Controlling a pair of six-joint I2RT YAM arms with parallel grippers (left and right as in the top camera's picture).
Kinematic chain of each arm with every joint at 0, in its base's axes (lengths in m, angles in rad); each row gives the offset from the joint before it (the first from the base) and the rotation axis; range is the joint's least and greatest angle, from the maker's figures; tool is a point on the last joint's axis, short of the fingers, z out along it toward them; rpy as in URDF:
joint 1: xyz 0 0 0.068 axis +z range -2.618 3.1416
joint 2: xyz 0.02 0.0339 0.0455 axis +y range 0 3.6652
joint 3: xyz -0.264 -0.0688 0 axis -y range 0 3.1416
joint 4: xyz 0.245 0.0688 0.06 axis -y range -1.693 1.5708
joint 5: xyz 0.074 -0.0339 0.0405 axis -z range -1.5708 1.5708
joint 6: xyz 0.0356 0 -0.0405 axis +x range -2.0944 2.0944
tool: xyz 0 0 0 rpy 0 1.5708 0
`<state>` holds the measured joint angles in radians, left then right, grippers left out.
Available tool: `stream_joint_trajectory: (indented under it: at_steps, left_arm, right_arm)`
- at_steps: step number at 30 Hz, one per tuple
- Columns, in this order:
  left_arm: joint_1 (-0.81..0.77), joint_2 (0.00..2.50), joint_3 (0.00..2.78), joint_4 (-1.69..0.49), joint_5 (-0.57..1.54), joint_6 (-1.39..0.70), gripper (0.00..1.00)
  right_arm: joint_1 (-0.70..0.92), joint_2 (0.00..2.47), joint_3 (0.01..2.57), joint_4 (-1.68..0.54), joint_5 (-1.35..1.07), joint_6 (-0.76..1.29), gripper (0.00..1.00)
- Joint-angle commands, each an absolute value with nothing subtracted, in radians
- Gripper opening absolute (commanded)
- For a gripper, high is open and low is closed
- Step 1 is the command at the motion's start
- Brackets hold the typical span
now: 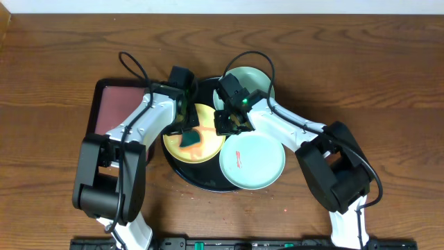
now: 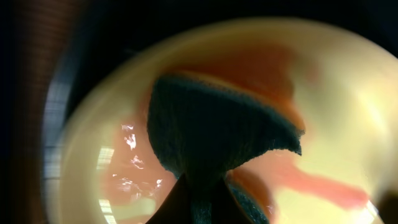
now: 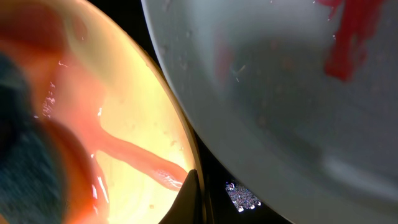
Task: Clean dirty plates on tray and stack at the side
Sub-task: 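Wipe the yellow plate with the sponge held in the left gripper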
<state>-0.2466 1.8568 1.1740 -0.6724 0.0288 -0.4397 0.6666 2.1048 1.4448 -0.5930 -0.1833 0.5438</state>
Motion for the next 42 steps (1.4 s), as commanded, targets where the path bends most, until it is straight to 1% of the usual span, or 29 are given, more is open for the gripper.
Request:
stream_joint_trajectory:
  at_steps: [1,4,6,8,12,14,18,21,24,27,31,35,39,42]
  left_arm:
    - [-0.220,1.882,1.166,-0.676,-0.263,-0.529,0.07]
    - [-0.224,1.882,1.166,-0.706,-0.257,-0.527,0.08]
    - [-0.229,1.881,1.166,-0.728,-0.189,-0.472,0.07]
    - [-0.231,1.882,1.166,-0.735,-0.025,-0.359,0.07]
    - [-0.231,1.882,1.166,-0.746,0.396,-0.113,0.08]
    - [-0.231,1.882,1.166,-0.732,0.466,-0.090,0.07]
    - [-0.230,1.882,1.166,-0.653,0.407,-0.113,0.07]
    - [-0.230,1.882,1.167,-0.592,0.162,-0.251,0.07]
    - [-0.231,1.882,1.175,-0.590,-0.060,-0.352,0.07]
    - [-0.231,1.881,1.178,-0.620,-0.134,-0.373,0.07]
    - [-0.235,1.881,1.178,-0.711,-0.076,-0.371,0.07]
    - [-0.238,1.881,1.178,-0.798,0.120,-0.280,0.07]
    - [-0.238,1.881,1.178,-0.784,0.338,-0.121,0.07]
    - [-0.238,1.881,1.178,-0.733,0.369,-0.101,0.07]
  right_arm:
    - [0.660,2.125,1.457,-0.597,-0.177,0.538,0.01]
    - [0.660,2.125,1.457,-0.597,-0.177,0.538,0.01]
    - [0.660,2.125,1.457,-0.598,-0.177,0.538,0.01]
    - [0.660,2.125,1.457,-0.598,-0.177,0.538,0.01]
    - [0.660,2.125,1.457,-0.598,-0.177,0.538,0.01]
    - [0.660,2.125,1.457,-0.599,-0.177,0.538,0.01]
    - [0.660,2.125,1.457,-0.602,-0.177,0.538,0.01]
    - [0.660,2.125,1.457,-0.602,-0.177,0.538,0.01]
    - [0.660,2.125,1.457,-0.602,-0.177,0.538,0.01]
    - [0.660,2.125,1.457,-0.602,-0.177,0.538,0.01]
    - [0.660,2.125,1.457,-0.602,-0.177,0.538,0.01]
    - [0.660,2.125,1.457,-0.602,-0.177,0.538,0.01]
    - [0.660,2.125,1.457,-0.602,-0.177,0.538,0.01]
    - [0.660,2.125,1.457,-0.603,-0.178,0.538,0.01]
